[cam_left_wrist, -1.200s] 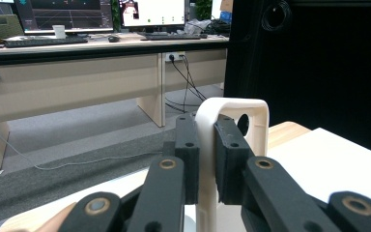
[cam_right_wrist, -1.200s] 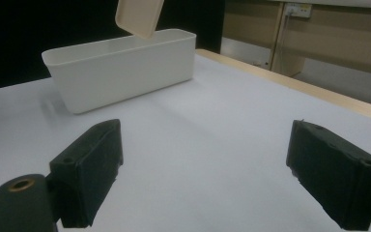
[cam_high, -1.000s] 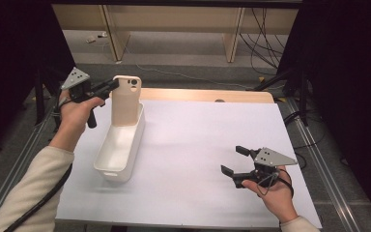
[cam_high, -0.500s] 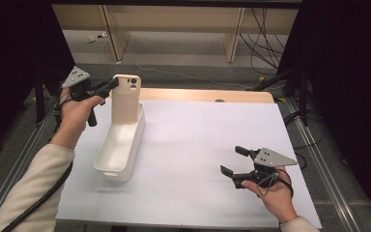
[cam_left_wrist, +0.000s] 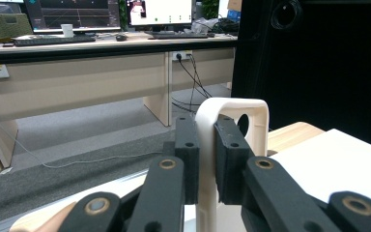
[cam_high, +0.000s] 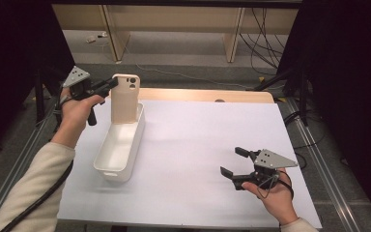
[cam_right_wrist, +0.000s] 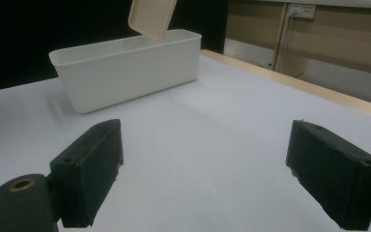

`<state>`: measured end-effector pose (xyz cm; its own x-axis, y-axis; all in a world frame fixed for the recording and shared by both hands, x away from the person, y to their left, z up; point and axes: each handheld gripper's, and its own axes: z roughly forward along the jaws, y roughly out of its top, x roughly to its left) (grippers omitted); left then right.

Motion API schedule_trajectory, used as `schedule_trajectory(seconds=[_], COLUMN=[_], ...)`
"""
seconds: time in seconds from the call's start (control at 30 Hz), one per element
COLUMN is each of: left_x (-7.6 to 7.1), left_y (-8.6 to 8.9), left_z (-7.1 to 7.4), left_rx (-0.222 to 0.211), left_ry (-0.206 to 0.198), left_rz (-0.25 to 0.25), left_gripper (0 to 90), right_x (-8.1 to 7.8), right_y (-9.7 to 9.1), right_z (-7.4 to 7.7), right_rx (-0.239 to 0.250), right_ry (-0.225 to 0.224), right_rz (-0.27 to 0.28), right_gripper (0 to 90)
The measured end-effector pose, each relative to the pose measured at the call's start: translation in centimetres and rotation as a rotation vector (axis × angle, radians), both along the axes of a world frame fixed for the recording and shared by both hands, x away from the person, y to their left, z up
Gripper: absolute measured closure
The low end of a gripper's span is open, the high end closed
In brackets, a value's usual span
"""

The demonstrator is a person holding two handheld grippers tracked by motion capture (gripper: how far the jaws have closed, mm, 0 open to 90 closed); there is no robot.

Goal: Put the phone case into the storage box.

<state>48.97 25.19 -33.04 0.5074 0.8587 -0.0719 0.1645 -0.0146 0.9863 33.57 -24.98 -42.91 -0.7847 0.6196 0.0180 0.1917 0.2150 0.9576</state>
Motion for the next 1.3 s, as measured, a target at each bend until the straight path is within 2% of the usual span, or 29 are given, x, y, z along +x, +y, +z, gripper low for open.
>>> schedule_trajectory(seconds=[0.03, 0.07, 0.13, 0.17, 0.2, 0.23, 0.7, 0.73, 0.77, 0.8, 0.83, 0.87, 0.9, 0.97, 1.03, 1.17, 1.3], left_x=[0.1, 0.1, 0.2, 0.3, 0.3, 0.4, 0.9, 1.0, 1.0, 1.1, 1.1, 1.2, 1.3, 1.3, 1.4, 1.6, 1.7], left_y=[0.0, 0.0, 0.0, 0.0, 0.1, 0.1, 0.3, 0.3, 0.3, 0.3, 0.4, 0.3, 0.3, 0.3, 0.3, 0.2, 0.1], left_z=[-0.1, -0.1, -0.2, -0.2, -0.2, -0.2, -0.7, -0.8, -0.8, -0.9, -0.9, -0.9, -1.0, -1.0, -1.0, -1.1, -1.2], left_rx=[-0.003, 0.002, -0.002, -0.001, 0.001, 0.0, -0.006, -0.005, -0.006, -0.005, -0.002, -0.005, -0.004, -0.003, -0.002, -0.004, -0.003], left_ry=[0.002, 0.004, 0.005, 0.004, 0.004, 0.004, 0.014, 0.015, 0.016, 0.017, 0.017, 0.02, 0.021, 0.022, 0.025, 0.025, 0.027], left_rz=[0.002, 0.002, 0.005, 0.006, 0.006, 0.007, 0.016, 0.017, 0.018, 0.018, 0.018, 0.021, 0.02, 0.021, 0.021, 0.02, 0.015], left_gripper=[81.7, 81.7, 81.7, 81.7, 81.7, 81.7, 81.7, 81.7, 81.7, 81.7, 81.7, 81.7, 81.7, 81.7, 81.7, 81.7, 81.7], right_x=[0.0, -0.1, 0.0, 0.0, -0.2, -0.1, -0.2, -0.2, -0.3, -0.4, -0.2, -0.3, -0.4, -0.4, -0.2, -0.1, -0.1], right_y=[0.0, -0.1, 0.2, 0.2, 0.2, 0.1, 0.1, 0.1, 0.1, 0.1, 0.0, 0.1, 0.1, 0.1, 0.1, 0.2, 0.2], right_z=[0.0, 0.1, -0.2, -0.2, -0.1, -0.1, -0.1, -0.1, 0.0, 0.0, 0.0, -0.1, 0.0, 0.0, -0.1, -0.2, -0.2], right_rx=[0.002, -0.016, 0.024, 0.023, 0.028, 0.012, 0.008, 0.007, 0.01, 0.012, 0.007, 0.013, 0.01, 0.012, 0.011, 0.025, 0.018], right_ry=[-0.002, 0.007, -0.013, -0.009, 0.025, -0.01, -0.005, -0.003, 0.025, 0.027, 0.005, 0.005, 0.027, 0.026, -0.006, -0.003, -0.001], right_rz=[-0.003, -0.009, 0.002, 0.002, 0.006, 0.002, 0.007, 0.006, 0.008, 0.005, 0.0, -0.003, 0.005, 0.009, 0.009, 0.01, 0.011], right_gripper=[14.3, 14.3, 14.3, 14.3, 14.3, 14.3, 14.3, 14.2, 14.3, 14.3, 14.3, 14.3, 14.3, 14.3, 14.3, 14.3, 14.3])
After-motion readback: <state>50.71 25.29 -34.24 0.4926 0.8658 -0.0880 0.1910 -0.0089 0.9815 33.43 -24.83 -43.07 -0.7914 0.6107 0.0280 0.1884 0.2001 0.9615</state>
